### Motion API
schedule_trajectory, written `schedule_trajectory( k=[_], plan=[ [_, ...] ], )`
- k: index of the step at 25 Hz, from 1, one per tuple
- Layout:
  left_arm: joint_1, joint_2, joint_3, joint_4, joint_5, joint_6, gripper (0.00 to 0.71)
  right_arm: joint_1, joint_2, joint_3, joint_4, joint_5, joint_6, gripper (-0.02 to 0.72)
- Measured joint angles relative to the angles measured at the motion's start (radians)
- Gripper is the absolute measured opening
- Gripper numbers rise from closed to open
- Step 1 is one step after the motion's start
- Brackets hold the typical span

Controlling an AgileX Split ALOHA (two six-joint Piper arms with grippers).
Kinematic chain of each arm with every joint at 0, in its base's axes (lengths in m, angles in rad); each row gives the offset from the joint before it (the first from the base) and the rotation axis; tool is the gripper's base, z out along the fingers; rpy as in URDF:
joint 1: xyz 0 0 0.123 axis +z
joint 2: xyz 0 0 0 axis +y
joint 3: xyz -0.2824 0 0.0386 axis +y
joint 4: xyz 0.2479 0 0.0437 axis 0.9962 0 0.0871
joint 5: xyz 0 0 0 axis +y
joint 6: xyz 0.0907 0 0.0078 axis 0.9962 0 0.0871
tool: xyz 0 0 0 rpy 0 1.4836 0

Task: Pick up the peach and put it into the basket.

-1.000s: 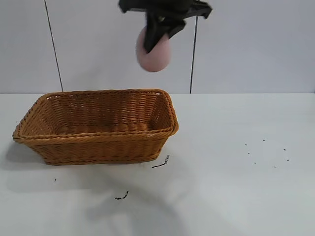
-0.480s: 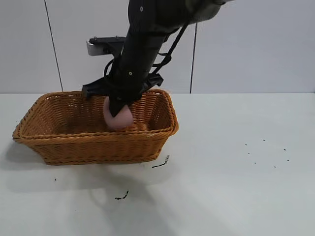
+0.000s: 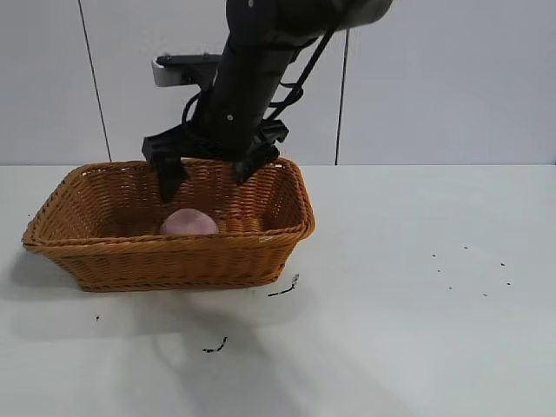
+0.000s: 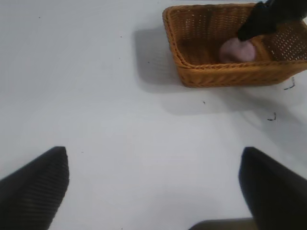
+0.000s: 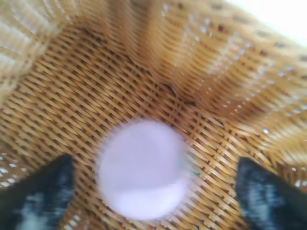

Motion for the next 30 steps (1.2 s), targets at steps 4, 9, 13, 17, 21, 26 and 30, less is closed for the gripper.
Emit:
schedule_trajectory(
  k=[4, 9, 13, 17, 21, 26, 30],
  plan=[
    [0.0, 0.0, 0.0, 0.0, 0.0, 0.0, 0.693, -0.088, -0.008, -0.029, -0.003, 0.049, 0.002, 0.695],
    [0.0, 0.0, 0.0, 0.0, 0.0, 0.0, 0.693, -0.272, -0.005, -0.029, -0.01, 0.106, 0.004, 0.695],
    [0.0, 0.0, 0.0, 0.0, 0.0, 0.0, 0.693, -0.439, -0.005, -0.029, -0.016, 0.153, 0.004, 0.695],
    [0.0, 0.0, 0.0, 0.0, 0.0, 0.0, 0.693, -0.554, -0.005, -0.029, -0.017, 0.207, 0.004, 0.695],
    [0.0, 0.0, 0.0, 0.0, 0.0, 0.0, 0.693, -0.585, -0.01, -0.029, -0.016, 0.249, 0.004, 0.695],
    [0.0, 0.0, 0.0, 0.0, 0.0, 0.0, 0.693, -0.584, -0.029, -0.029, -0.023, 0.303, 0.003, 0.695],
    [0.0, 0.0, 0.0, 0.0, 0.0, 0.0, 0.693, -0.584, -0.051, -0.029, -0.062, 0.303, 0.004, 0.695]
  ],
)
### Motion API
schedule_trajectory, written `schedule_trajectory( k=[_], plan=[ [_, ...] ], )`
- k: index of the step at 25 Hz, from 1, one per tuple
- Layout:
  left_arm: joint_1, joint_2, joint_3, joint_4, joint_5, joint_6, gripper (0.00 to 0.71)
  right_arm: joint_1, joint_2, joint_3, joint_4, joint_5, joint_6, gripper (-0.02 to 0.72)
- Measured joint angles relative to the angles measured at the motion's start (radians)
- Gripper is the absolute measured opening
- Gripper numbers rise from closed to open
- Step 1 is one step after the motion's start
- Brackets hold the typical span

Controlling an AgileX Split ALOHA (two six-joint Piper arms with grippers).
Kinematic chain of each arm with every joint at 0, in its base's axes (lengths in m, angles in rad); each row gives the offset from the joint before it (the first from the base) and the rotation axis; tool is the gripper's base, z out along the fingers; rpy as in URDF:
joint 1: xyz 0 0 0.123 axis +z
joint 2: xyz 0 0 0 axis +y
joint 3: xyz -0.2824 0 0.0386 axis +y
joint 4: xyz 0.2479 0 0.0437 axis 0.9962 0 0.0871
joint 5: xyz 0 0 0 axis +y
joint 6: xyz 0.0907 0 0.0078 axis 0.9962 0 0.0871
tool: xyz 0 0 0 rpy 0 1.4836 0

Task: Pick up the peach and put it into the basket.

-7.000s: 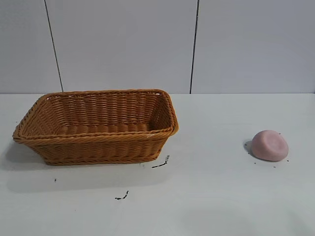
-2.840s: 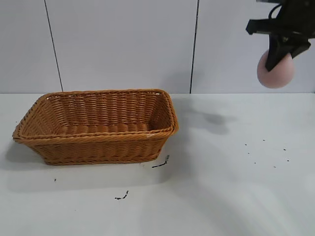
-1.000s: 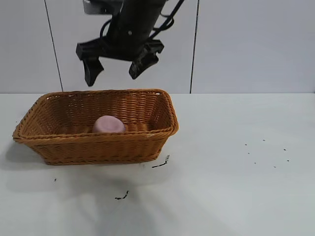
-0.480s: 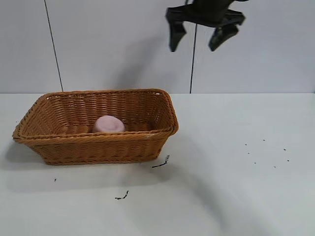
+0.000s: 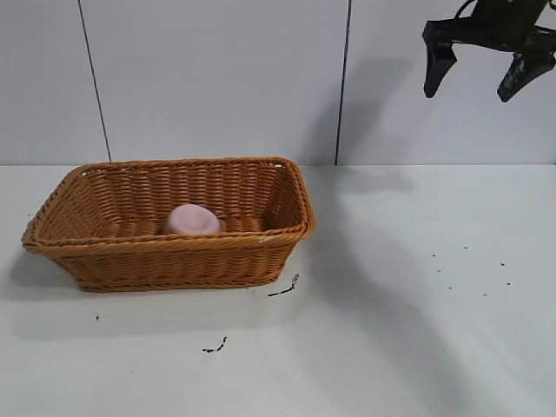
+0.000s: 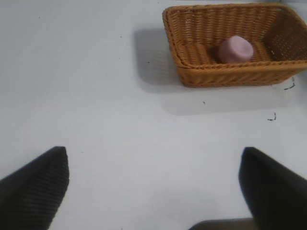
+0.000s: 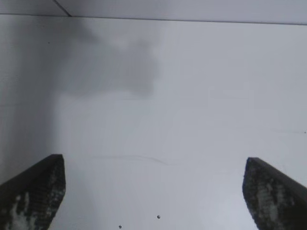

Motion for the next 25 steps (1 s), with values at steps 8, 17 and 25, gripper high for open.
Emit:
schedule_trajectory(
  k=[8, 17, 25],
  plan=[
    [0.0, 0.0, 0.0, 0.0, 0.0, 0.0, 0.693, 0.0, -0.288, 0.244, 0.028, 0.0, 0.0, 0.695],
    [0.0, 0.0, 0.0, 0.0, 0.0, 0.0, 0.693, 0.0, -0.893, 0.873, 0.052, 0.0, 0.0, 0.695],
    [0.0, 0.0, 0.0, 0.0, 0.0, 0.0, 0.693, 0.0, -1.457, 1.405, 0.052, -0.076, 0.0, 0.695]
  ],
)
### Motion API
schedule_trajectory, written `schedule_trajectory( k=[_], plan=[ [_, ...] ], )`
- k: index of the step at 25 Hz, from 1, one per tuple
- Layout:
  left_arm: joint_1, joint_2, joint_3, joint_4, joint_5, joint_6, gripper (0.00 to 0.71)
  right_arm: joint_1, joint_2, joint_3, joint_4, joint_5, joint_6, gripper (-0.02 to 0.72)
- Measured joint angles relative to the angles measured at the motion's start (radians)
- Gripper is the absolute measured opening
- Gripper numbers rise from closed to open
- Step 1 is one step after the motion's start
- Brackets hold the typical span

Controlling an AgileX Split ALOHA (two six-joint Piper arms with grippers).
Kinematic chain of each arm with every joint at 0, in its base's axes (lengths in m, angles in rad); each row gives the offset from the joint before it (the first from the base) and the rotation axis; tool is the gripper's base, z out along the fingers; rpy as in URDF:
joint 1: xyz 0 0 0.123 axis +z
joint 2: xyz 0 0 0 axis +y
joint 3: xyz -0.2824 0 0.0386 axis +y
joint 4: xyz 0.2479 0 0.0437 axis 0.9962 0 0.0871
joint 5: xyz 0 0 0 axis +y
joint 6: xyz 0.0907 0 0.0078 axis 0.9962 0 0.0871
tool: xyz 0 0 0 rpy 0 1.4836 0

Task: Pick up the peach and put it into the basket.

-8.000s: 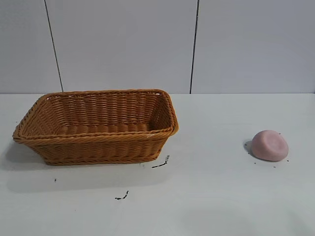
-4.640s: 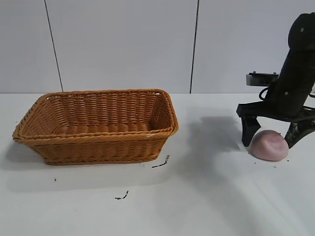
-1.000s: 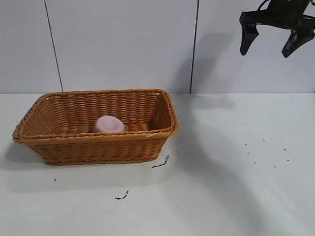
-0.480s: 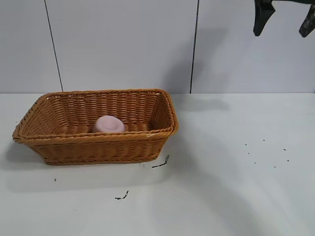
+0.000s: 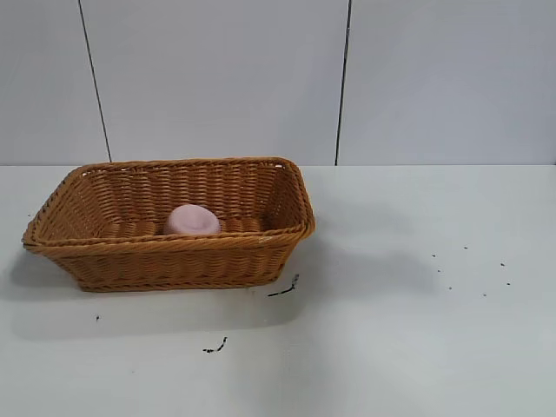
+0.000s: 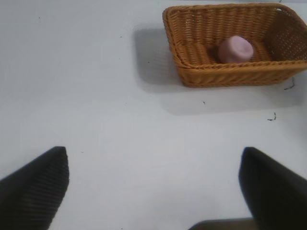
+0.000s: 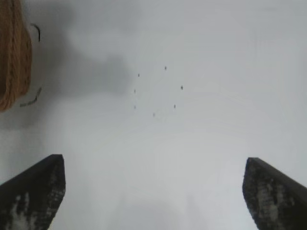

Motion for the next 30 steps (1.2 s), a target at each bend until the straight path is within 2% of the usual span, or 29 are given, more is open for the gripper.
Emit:
schedule_trajectory(
  k=[3, 7, 14, 30],
  plan=[
    [0.0, 0.0, 0.0, 0.0, 0.0, 0.0, 0.693, 0.0, -0.224, 0.133, 0.0, -0.059, 0.0, 0.695],
    [0.0, 0.0, 0.0, 0.0, 0.0, 0.0, 0.693, 0.0, -0.453, 0.259, 0.001, -0.079, 0.0, 0.695],
    [0.0, 0.0, 0.0, 0.0, 0.0, 0.0, 0.693, 0.0, -0.695, 0.279, 0.004, -0.105, 0.0, 0.695],
    [0.0, 0.0, 0.0, 0.0, 0.0, 0.0, 0.693, 0.0, -0.746, 0.28, 0.008, -0.105, 0.001, 0.695]
  ],
)
